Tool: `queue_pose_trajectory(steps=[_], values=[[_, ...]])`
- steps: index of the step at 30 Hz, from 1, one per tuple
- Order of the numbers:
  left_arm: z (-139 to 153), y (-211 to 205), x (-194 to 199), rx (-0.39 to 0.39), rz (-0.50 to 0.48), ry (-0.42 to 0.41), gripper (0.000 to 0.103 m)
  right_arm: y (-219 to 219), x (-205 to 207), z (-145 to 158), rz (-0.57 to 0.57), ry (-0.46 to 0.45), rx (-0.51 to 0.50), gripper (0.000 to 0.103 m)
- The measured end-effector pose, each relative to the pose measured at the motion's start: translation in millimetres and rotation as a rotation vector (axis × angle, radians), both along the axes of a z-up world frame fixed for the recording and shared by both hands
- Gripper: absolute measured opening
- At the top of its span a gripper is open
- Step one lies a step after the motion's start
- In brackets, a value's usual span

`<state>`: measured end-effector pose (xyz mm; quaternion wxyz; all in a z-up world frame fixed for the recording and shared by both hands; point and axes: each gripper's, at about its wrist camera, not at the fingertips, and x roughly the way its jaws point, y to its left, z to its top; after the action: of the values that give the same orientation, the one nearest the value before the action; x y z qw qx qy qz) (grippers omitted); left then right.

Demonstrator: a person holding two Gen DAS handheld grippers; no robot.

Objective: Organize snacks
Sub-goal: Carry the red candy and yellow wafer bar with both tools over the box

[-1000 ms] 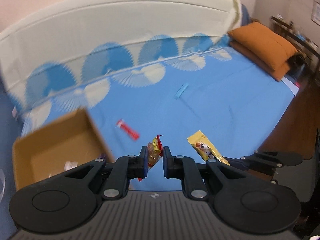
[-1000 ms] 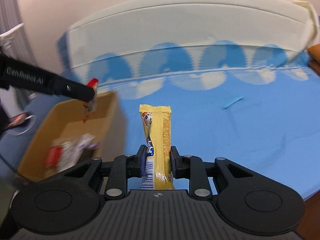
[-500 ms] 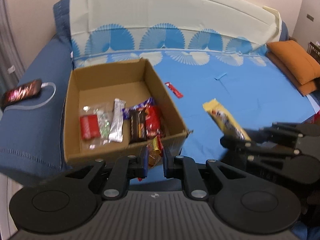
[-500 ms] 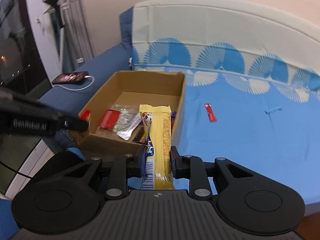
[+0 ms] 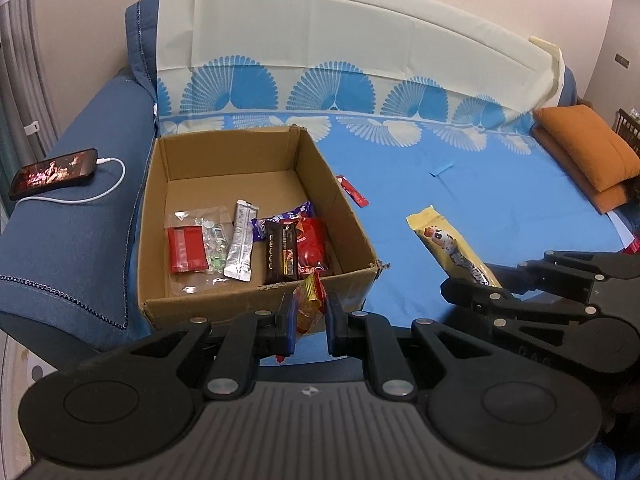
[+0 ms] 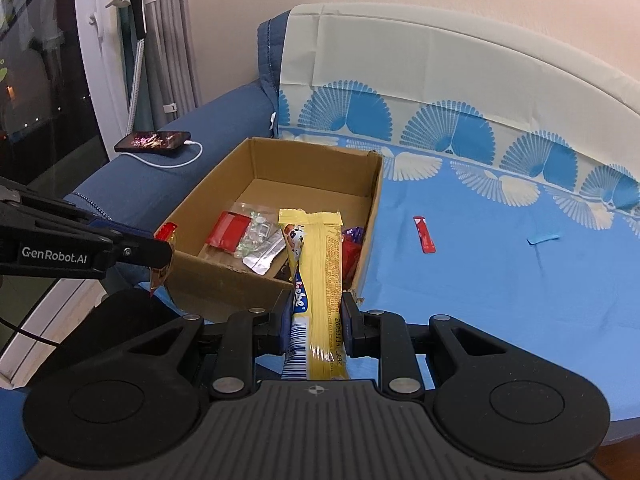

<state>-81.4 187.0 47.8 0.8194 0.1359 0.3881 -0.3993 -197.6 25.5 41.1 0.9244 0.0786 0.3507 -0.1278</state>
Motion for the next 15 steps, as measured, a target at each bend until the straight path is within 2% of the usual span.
queue_pose_trajectory(steps=[15], values=[[-4.3, -5.4, 9.0, 0.009, 0.02, 0.025, 0.016, -2.1, 10.9, -6.9, 0.001, 0.036, 0.01, 0.026]])
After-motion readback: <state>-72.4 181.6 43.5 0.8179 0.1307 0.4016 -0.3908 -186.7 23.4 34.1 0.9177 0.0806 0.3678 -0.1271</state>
